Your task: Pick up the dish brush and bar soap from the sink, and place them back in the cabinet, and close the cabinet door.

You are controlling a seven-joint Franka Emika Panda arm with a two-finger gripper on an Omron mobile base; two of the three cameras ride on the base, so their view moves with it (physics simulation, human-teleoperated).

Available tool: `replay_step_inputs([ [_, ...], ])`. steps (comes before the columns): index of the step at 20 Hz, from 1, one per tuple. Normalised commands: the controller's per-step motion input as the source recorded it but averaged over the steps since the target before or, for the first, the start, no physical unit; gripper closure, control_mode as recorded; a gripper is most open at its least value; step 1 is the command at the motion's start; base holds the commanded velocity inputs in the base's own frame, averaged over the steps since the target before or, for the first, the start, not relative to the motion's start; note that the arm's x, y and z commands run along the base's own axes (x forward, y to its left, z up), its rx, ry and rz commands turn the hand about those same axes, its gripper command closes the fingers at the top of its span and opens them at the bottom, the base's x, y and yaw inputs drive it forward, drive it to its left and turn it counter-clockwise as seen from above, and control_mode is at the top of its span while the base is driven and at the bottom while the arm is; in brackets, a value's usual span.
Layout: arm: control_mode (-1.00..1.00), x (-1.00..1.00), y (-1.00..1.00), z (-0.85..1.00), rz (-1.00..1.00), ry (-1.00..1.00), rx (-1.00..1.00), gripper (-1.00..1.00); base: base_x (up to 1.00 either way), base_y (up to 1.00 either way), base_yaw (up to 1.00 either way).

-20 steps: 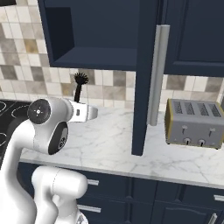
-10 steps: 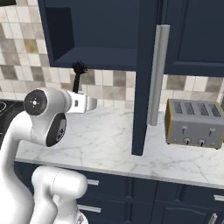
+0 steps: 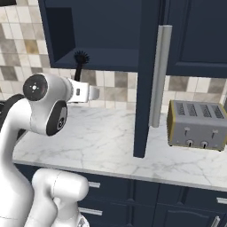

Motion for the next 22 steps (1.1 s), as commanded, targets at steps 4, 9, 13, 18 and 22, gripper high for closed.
replay_step_inputs([
  [4,-1.0,0.35,0.0,0.13,0.0,0.0,0.0,1.0,0.0,0.0,0.0],
  [9,-1.0,0.3,0.0,0.2,0.0,0.0,0.0,1.0,0.0,0.0,0.0],
  [13,-1.0,0.29,0.0,0.26,0.0,0.0,0.0,1.0,0.0,0.0,0.0],
  [18,-1.0,0.3,0.0,0.26,0.0,0.0,0.0,1.0,0.0,0.0,0.0],
  [22,-1.0,0.39,0.0,0.21,0.0,0.0,0.0,1.0,0.0,0.0,0.0],
])
